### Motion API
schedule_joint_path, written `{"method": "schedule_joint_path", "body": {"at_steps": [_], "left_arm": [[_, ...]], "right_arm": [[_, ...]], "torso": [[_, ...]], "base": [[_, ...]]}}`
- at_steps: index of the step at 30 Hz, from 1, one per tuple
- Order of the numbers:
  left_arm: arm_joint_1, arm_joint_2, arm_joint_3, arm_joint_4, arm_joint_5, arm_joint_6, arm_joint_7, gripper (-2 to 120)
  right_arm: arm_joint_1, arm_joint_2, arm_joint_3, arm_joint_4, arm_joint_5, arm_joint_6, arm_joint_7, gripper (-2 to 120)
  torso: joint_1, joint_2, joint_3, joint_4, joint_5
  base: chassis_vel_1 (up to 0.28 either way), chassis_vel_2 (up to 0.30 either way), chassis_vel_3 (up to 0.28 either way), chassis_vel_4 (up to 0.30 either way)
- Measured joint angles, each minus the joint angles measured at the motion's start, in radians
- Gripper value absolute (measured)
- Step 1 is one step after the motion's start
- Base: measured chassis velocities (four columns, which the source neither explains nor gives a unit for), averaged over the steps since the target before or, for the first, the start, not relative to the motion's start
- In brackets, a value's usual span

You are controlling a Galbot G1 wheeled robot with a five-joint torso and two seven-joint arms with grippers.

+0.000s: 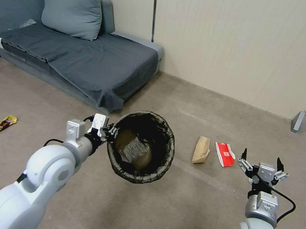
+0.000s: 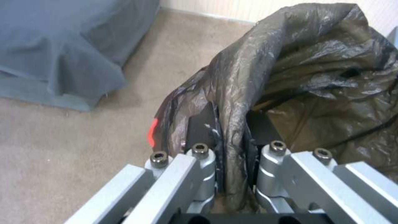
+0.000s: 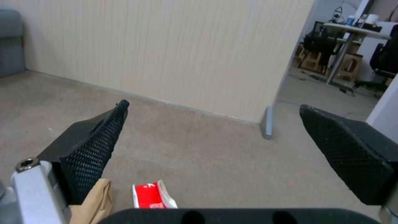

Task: Pick up the trash bin, then pick up the garbage from the floor and place it into the trash bin.

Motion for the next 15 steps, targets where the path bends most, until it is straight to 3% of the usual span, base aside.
{"method": "schedule_joint_path", "body": {"at_steps": [5, 15], "left_arm": [[0.047, 0.004, -0.033, -0.063, 0.013, 0.000, 0.006, 6], [0.063, 0.011, -0.050, -0.116, 0.002, 0.000, 0.010, 6]], "right_arm": [[-0.005, -0.007, -0.007, 0.007, 0.002, -0.001, 0.000, 100], [0.000, -0.055, -0.012, 0.026, 0.004, -0.008, 0.001, 100]], "torso": [[0.000, 0.000, 0.000, -0.0001, 0.0002], [0.000, 0.000, 0.000, -0.0003, 0.0004]], "base": [[0.000, 0.000, 0.000, 0.000], [0.000, 0.000, 0.000, 0.000]]}}
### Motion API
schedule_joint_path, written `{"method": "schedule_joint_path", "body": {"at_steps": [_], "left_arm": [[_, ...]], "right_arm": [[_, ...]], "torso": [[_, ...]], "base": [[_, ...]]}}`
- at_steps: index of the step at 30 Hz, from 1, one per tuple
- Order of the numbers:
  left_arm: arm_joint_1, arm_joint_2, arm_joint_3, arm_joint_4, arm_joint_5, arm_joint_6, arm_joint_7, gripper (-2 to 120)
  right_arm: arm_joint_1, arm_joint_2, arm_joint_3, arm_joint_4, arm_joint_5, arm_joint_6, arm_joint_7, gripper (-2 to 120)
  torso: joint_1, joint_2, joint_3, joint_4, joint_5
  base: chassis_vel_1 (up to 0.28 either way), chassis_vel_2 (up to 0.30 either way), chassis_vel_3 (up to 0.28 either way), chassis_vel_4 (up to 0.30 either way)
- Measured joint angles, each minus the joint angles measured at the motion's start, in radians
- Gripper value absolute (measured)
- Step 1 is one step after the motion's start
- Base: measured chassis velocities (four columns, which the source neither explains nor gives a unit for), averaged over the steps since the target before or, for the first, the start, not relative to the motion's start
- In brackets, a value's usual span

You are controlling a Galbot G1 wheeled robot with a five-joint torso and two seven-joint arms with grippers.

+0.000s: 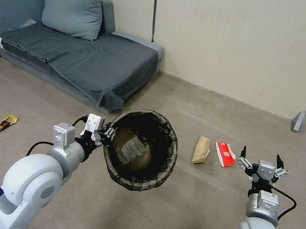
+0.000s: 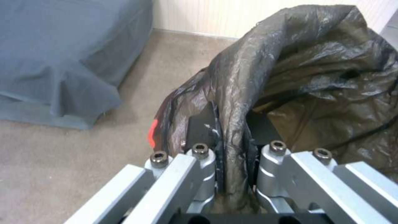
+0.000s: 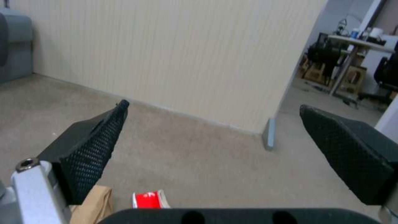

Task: Pick up the trash bin, then pick up the garbage from the floor and place it into the trash bin.

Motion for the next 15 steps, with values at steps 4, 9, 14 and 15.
{"method": "schedule_joint_path", "body": {"at_steps": [4, 9, 14, 15], "left_arm": [[0.017, -0.008, 0.002, -0.022, 0.003, 0.000, -0.014, 6], [0.059, -0.030, 0.022, -0.037, 0.052, 0.000, -0.026, 6], [0.065, -0.027, 0.025, -0.020, 0.071, 0.000, -0.019, 6], [0.057, -0.032, 0.027, -0.014, 0.071, 0.000, -0.019, 6]], "right_arm": [[0.007, -0.044, -0.004, 0.012, 0.032, -0.007, 0.000, 100], [-0.021, -0.108, -0.006, 0.017, 0.058, 0.008, 0.002, 100], [-0.032, -0.108, -0.016, 0.026, 0.066, 0.010, 0.006, 100], [-0.021, -0.101, -0.025, 0.018, 0.064, 0.010, 0.009, 100]], "torso": [[0.000, 0.000, 0.000, 0.0002, -0.0004], [0.000, 0.000, 0.000, 0.0002, -0.0002], [0.000, 0.000, 0.000, 0.0001, -0.0002], [0.000, 0.000, 0.000, 0.0003, -0.0003]], "base": [[0.000, 0.000, 0.000, 0.000], [0.000, 0.000, 0.000, 0.000], [0.000, 0.000, 0.000, 0.000], [0.000, 0.000, 0.000, 0.000]]}}
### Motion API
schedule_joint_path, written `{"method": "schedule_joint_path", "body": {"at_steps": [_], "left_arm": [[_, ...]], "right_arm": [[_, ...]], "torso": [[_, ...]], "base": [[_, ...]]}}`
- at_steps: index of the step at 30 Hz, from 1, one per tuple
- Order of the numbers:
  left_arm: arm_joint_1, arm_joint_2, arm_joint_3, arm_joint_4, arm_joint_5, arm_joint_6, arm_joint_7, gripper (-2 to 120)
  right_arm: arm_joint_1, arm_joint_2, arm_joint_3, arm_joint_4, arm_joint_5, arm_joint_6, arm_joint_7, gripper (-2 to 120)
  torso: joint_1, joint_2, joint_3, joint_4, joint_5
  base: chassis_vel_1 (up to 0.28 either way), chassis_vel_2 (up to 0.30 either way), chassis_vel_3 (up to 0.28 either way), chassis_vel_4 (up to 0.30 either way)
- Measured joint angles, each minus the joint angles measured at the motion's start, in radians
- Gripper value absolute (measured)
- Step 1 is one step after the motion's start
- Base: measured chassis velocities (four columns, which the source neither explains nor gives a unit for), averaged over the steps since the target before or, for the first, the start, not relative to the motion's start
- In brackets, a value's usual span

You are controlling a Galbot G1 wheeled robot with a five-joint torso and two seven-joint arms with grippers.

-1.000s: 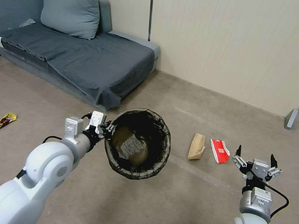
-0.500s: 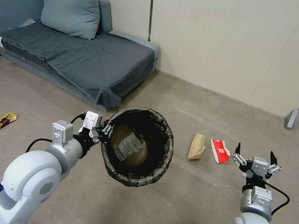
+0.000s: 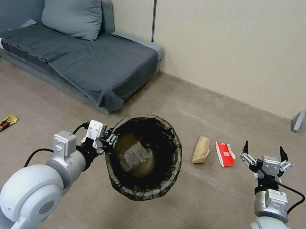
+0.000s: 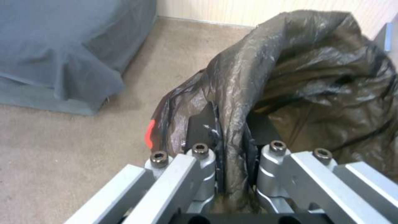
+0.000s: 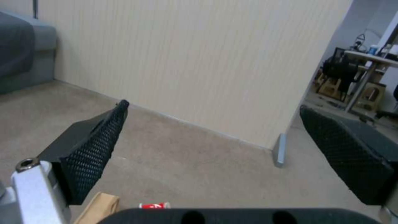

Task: Pick up the trash bin, then pick up the garbage from the floor and place it into the trash bin.

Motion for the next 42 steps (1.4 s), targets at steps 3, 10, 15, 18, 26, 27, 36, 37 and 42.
{"method": "schedule_joint_path", "body": {"at_steps": [3, 10, 15, 18, 26, 27, 36, 37, 42], "left_arm": [[-0.004, -0.007, 0.003, 0.003, 0.003, 0.000, 0.000, 6], [0.012, -0.014, -0.001, 0.012, 0.019, 0.000, 0.003, 6], [-0.013, -0.032, 0.014, 0.021, 0.009, 0.000, 0.004, 6], [-0.003, -0.050, 0.019, 0.016, 0.019, 0.000, 0.004, 6], [0.049, -0.054, -0.006, -0.034, 0.017, 0.000, 0.008, 6], [0.050, -0.046, -0.011, -0.042, 0.006, 0.000, 0.005, 6], [0.036, -0.031, -0.017, -0.053, -0.013, 0.000, 0.003, 6], [0.033, -0.030, -0.019, -0.053, -0.015, 0.000, 0.002, 6], [0.034, -0.029, -0.027, -0.053, -0.024, 0.000, -0.006, 6]], "right_arm": [[0.013, 0.013, -0.020, -0.006, -0.004, -0.002, 0.002, 100], [0.021, 0.029, -0.046, 0.007, -0.021, -0.020, 0.001, 100], [0.011, 0.041, -0.023, 0.042, -0.016, -0.060, 0.001, 100], [0.001, 0.043, -0.018, 0.057, -0.014, -0.062, 0.003, 100], [-0.020, 0.048, -0.013, 0.087, -0.006, -0.053, 0.004, 100], [-0.021, 0.048, -0.013, 0.088, -0.006, -0.052, 0.003, 100], [-0.024, 0.054, -0.016, 0.086, -0.004, -0.051, -0.001, 100], [-0.023, 0.051, -0.015, 0.084, -0.003, -0.051, -0.001, 100], [-0.023, 0.044, -0.010, 0.078, 0.003, -0.050, -0.006, 100]], "torso": [[0.000, 0.000, 0.000, -0.0001, 0.0000], [0.000, 0.000, 0.000, 0.0001, 0.0000], [0.000, 0.000, 0.000, -0.0004, -0.0001], [0.000, 0.000, 0.000, -0.0004, -0.0001], [0.000, 0.000, 0.000, 0.0000, 0.0000], [0.000, 0.000, 0.000, 0.0000, 0.0001], [0.000, 0.000, 0.000, -0.0001, 0.0000], [0.000, 0.000, 0.000, -0.0001, 0.0000], [0.000, 0.000, 0.000, -0.0001, 0.0000]], "base": [[0.000, 0.000, 0.000, 0.000], [0.000, 0.000, 0.000, 0.000], [0.000, 0.000, 0.000, 0.000], [0.000, 0.000, 0.000, 0.000], [0.000, 0.000, 0.000, 0.000], [0.000, 0.000, 0.000, 0.000], [0.000, 0.000, 0.000, 0.000], [0.000, 0.000, 0.000, 0.000], [0.000, 0.000, 0.000, 0.000]]}}
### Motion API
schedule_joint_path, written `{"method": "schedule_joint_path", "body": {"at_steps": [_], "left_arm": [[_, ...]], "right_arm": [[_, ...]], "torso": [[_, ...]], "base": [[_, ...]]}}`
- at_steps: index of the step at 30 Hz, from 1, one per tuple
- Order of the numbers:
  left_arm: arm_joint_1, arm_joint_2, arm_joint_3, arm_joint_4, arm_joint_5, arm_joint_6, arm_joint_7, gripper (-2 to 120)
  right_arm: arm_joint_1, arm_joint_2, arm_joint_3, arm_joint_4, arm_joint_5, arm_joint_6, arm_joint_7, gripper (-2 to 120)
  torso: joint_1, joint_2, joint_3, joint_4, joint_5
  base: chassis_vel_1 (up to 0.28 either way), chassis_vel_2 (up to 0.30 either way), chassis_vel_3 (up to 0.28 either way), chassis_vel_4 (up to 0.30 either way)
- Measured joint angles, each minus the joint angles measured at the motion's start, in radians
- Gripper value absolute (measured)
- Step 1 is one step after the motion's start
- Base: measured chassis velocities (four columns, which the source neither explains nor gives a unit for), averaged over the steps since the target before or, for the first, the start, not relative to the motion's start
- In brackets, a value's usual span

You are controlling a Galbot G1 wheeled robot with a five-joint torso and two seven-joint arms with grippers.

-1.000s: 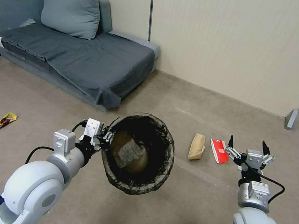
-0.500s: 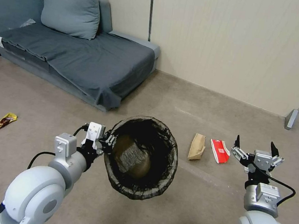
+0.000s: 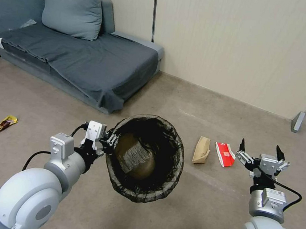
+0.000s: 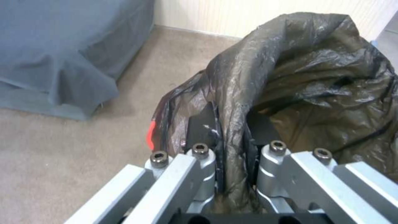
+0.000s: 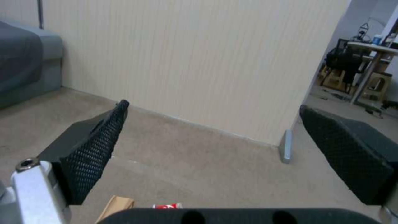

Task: Pick up the trash bin, then pick up the garbage from the floor and place it into the trash bin.

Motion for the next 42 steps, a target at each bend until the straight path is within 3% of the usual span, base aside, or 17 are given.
{"method": "schedule_joint_path", "body": {"at_steps": [42], "left_arm": [[-0.011, -0.021, -0.010, -0.003, 0.024, 0.000, 0.018, 6]], "right_arm": [[0.062, -0.020, -0.010, -0.084, 0.028, 0.002, -0.008, 100]], "torso": [[0.000, 0.000, 0.000, -0.0001, 0.0000]], "base": [[-0.025, 0.025, 0.023, -0.027]]}}
